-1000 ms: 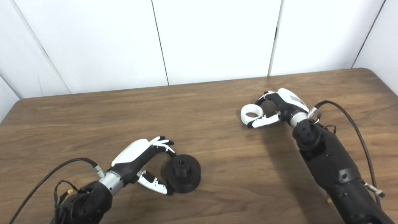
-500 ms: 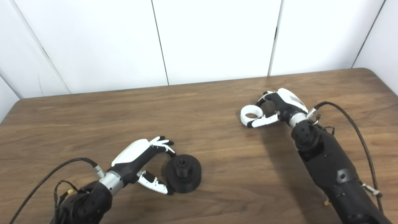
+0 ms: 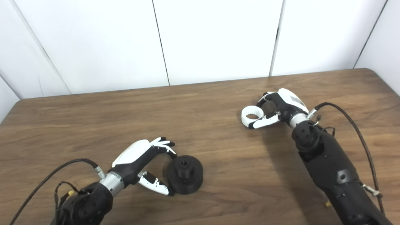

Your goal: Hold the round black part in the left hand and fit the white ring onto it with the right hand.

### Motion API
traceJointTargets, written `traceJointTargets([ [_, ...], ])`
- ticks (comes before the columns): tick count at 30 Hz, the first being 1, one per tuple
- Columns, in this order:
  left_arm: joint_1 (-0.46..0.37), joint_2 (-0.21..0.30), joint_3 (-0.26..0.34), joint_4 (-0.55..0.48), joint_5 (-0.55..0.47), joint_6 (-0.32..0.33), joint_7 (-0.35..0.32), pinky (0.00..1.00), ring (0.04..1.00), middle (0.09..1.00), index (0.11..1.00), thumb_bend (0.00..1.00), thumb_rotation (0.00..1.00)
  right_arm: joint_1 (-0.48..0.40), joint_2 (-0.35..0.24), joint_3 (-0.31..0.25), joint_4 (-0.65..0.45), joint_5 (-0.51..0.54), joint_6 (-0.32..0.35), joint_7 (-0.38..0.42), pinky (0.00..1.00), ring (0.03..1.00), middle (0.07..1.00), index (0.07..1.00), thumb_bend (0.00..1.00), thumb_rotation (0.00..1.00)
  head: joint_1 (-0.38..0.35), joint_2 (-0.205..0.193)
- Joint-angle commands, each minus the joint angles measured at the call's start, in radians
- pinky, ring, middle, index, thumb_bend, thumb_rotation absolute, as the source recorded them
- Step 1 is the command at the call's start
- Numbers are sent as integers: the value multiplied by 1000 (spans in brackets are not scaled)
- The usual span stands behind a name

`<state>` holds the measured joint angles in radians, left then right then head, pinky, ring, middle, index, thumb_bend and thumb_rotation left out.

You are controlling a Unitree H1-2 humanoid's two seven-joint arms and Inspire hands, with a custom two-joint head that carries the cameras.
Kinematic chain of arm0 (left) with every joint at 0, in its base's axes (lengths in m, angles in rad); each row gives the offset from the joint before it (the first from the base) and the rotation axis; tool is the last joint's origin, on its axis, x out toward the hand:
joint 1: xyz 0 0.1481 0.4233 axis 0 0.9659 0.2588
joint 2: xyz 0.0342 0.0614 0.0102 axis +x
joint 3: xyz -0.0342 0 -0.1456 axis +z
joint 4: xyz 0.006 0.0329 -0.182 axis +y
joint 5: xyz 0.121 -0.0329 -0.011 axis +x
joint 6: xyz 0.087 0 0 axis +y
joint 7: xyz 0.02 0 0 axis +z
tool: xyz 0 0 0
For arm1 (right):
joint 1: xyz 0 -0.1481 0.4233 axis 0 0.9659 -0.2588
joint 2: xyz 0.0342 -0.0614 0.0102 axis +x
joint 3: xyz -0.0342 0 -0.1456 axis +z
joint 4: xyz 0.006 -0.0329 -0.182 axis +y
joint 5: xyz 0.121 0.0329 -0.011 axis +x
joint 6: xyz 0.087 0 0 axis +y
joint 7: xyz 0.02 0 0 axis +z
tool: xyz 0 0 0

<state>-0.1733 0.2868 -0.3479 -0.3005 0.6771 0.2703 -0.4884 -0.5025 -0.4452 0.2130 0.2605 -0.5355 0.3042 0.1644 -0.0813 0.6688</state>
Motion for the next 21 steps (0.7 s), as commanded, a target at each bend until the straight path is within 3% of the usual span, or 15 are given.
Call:
traceJointTargets([
  [1, -19, 9, 11, -25, 3, -2, 14, 897, 998, 917, 625, 889, 207, -46, -3, -9, -14, -1, -35, -27, 890, 956, 900, 597, 856, 271, -1, 0],
  [21, -14, 13, 11, -31, 5, 8, 5, 898, 998, 919, 632, 891, 193, -24, 5, -34, -55, 15, -46, -49, 877, 958, 889, 575, 814, 275, -5, 3],
])
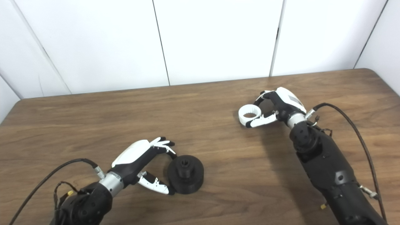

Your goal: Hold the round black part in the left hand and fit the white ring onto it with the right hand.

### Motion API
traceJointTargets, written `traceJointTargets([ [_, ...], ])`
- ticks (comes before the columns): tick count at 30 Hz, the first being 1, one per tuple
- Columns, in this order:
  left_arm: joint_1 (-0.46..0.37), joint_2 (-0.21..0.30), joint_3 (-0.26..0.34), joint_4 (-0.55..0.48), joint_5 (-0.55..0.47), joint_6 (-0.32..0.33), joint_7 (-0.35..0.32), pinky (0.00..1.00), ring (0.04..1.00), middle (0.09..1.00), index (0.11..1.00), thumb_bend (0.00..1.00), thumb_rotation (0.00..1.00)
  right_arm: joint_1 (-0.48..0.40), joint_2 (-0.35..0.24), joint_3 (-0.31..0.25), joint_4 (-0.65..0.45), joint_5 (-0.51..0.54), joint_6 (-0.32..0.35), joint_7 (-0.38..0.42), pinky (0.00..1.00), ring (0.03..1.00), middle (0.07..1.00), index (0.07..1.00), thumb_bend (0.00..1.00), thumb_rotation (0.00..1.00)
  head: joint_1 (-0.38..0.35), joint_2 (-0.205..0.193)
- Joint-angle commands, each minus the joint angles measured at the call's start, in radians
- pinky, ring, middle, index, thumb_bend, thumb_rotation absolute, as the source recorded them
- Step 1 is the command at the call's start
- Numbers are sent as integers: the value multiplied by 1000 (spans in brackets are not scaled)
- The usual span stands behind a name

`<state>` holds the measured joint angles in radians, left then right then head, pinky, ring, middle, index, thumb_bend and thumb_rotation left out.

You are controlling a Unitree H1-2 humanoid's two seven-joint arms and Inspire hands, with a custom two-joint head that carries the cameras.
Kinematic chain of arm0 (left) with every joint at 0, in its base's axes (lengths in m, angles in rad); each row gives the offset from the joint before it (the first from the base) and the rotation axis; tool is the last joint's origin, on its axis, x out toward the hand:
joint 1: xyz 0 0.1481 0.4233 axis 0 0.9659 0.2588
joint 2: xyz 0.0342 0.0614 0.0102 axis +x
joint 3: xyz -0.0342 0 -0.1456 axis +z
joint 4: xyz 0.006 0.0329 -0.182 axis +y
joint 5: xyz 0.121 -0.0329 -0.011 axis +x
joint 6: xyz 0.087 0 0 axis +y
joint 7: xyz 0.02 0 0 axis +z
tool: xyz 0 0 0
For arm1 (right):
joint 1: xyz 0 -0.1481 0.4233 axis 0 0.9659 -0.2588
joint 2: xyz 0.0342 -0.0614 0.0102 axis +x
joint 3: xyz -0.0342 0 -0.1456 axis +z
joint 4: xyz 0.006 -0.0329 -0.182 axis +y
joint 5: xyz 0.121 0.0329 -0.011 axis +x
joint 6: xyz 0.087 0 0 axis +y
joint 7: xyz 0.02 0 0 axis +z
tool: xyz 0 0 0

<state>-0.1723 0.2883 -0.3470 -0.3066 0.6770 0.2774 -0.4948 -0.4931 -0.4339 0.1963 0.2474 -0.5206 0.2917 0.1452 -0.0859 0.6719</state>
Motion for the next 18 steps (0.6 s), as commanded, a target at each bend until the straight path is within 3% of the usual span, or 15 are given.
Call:
traceJointTargets([
  [1, -15, 12, 10, -24, 5, 0, 11, 899, 998, 920, 632, 891, 193, -33, -6, -18, -45, -1, -32, -31, 873, 956, 888, 574, 815, 275, -2, 1],
  [7, -16, 9, 9, -15, 0, -5, 16, 903, 999, 918, 630, 893, 187, -23, -10, -23, -74, -1, -29, -31, 859, 950, 882, 568, 813, 278, -2, -1],
  [8, -17, 10, 9, -14, -1, -5, 15, 906, 1000, 919, 631, 893, 189, -22, -10, -25, -81, -1, -27, -30, 859, 951, 883, 523, 642, 208, -4, -2],
  [10, -17, 8, 8, -12, 0, -8, 19, 903, 997, 917, 630, 895, 187, -19, -10, -29, -92, -3, -20, -30, 853, 947, 880, 498, 549, 168, -4, -2],
  [18, -20, 12, 7, -4, -1, -17, 24, 898, 997, 918, 634, 891, 205, 4, -4, -60, -165, 23, 5, -9, 884, 956, 880, 492, 524, 158, -9, -5],
])
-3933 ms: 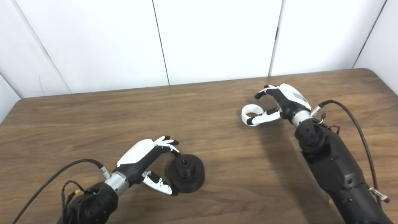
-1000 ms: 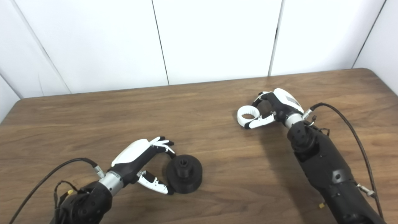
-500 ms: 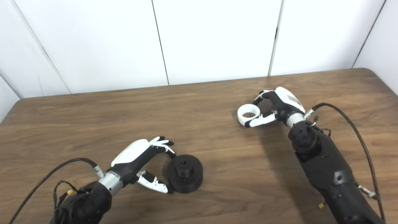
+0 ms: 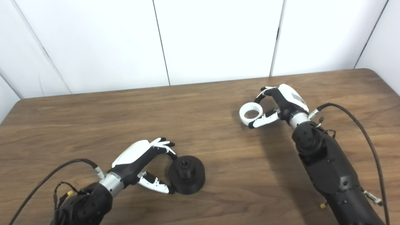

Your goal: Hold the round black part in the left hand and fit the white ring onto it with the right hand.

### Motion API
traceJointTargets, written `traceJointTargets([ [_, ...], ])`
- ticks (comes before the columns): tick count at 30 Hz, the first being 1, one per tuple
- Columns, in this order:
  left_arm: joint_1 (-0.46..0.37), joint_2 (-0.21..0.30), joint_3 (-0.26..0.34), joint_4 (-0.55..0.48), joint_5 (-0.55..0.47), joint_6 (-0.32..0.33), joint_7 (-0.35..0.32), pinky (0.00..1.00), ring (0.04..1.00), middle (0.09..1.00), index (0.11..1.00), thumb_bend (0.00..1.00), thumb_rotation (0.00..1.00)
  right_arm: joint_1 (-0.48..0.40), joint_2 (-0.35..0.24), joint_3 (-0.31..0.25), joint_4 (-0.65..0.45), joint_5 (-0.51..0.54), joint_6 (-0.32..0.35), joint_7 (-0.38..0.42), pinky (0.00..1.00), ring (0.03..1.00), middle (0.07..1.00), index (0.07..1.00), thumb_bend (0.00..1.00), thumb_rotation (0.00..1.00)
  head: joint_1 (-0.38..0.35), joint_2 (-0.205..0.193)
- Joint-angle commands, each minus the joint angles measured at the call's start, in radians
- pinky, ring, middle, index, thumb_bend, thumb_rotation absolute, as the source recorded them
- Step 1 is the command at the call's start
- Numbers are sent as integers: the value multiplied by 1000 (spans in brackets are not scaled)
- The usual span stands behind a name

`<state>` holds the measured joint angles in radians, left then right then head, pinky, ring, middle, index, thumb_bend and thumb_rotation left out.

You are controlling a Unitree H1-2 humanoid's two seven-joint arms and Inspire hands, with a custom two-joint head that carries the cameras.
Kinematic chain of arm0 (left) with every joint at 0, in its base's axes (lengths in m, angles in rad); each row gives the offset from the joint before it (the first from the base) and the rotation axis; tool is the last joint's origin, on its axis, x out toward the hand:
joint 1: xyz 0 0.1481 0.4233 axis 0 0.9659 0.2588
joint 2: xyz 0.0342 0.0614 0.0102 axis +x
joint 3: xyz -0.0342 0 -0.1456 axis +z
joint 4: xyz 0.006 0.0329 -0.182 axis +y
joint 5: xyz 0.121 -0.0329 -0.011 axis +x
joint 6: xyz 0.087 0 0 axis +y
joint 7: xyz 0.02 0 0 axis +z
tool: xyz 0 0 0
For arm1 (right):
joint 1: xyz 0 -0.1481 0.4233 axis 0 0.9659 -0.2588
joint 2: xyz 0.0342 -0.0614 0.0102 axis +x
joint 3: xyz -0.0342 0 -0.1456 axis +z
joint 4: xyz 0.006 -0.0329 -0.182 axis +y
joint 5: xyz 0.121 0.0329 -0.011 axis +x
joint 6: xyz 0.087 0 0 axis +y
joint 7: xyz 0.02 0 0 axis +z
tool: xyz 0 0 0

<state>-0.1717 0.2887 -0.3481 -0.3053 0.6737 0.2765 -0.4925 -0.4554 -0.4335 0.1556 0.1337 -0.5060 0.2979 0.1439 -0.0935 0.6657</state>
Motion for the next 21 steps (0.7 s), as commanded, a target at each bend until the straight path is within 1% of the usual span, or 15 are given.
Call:
traceJointTargets([
  [1, -20, 10, 9, -3, 1, -17, 25, 900, 995, 915, 630, 895, 200, -31, -3, -23, -63, 13, 4, -3, 896, 958, 882, 492, 523, 158, -1, 1],
  [9, -22, 10, 10, 2, -2, -24, 24, 908, 998, 917, 629, 890, 197, -1, -2, -53, -130, 62, 20, 19, 899, 950, 880, 492, 523, 159, -3, 0],
  [13, -24, 10, 8, 3, 3, -20, 20, 912, 1000, 921, 632, 885, 206, 26, 6, -72, -213, 86, 60, 35, 918, 949, 881, 492, 523, 159, -2, -1],
  [19, -28, 5, 6, 8, 4, -21, 23, 904, 997, 920, 629, 884, 198, 48, 15, -89, -299, 113, 94, 50, 960, 951, 882, 491, 523, 158, 1, -2],
  [21, -28, 4, 7, 10, 3, -24, 27, 899, 995, 919, 627, 888, 200, 53, 17, -90, -320, 116, 101, 52, 958, 949, 881, 491, 523, 159, 0, -3],
])
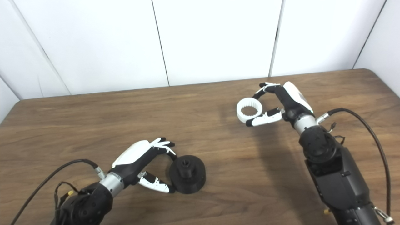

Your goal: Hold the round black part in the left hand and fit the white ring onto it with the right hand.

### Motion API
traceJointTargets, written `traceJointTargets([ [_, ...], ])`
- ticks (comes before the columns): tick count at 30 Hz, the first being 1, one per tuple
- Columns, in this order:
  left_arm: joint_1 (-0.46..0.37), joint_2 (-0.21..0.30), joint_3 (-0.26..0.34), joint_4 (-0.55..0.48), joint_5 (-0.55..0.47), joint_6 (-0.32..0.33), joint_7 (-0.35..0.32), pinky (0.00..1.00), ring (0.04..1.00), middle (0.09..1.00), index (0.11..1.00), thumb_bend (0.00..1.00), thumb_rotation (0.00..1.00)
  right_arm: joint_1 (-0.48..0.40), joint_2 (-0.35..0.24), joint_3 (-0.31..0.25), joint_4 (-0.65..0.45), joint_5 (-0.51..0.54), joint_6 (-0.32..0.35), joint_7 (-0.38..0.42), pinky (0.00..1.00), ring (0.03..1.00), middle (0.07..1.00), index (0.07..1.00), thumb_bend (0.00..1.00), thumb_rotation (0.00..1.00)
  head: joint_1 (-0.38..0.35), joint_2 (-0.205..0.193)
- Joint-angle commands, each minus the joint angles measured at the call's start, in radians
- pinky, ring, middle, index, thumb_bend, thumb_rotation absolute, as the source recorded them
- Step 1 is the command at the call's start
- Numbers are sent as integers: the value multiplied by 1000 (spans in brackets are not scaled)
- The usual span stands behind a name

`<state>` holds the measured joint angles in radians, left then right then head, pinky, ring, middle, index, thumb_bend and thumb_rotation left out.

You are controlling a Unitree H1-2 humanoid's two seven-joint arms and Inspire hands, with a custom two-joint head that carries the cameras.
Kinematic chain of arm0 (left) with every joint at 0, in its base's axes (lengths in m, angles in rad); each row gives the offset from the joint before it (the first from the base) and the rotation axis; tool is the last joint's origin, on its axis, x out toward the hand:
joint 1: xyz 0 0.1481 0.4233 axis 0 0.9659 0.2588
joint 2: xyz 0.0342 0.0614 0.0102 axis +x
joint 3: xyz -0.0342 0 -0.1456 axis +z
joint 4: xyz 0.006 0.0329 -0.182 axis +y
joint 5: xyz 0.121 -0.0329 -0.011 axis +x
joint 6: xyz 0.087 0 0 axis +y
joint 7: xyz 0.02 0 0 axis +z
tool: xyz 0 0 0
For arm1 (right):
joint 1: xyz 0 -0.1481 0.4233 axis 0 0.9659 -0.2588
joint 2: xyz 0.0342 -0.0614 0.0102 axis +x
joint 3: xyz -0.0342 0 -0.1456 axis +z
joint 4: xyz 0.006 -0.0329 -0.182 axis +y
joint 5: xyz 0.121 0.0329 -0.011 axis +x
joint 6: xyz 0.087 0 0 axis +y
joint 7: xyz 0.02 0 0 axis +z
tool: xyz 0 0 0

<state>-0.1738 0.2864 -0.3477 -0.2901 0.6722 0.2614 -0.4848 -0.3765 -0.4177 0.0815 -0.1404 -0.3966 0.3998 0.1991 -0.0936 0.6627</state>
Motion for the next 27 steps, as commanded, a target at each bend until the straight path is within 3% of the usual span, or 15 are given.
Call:
traceJointTargets([
  [1, -25, 7, 7, -3, 4, -10, 21, 898, 996, 919, 628, 888, 202, -22, 2, -14, -61, 7, 4, -1, 954, 949, 881, 491, 523, 159, 0, 0],
  [17, -37, -1, -2, 19, 12, -19, 33, 900, 997, 919, 630, 881, 211, 16, 23, 33, -263, 13, 55, 80, 983, 972, 887, 491, 523, 160, 3, -4],
  [27, -34, -16, -9, 22, 9, -1, 37, 909, 998, 921, 630, 889, 213, 37, 27, 123, -343, -31, 62, 154, 923, 970, 891, 491, 522, 162, 13, 0],
])
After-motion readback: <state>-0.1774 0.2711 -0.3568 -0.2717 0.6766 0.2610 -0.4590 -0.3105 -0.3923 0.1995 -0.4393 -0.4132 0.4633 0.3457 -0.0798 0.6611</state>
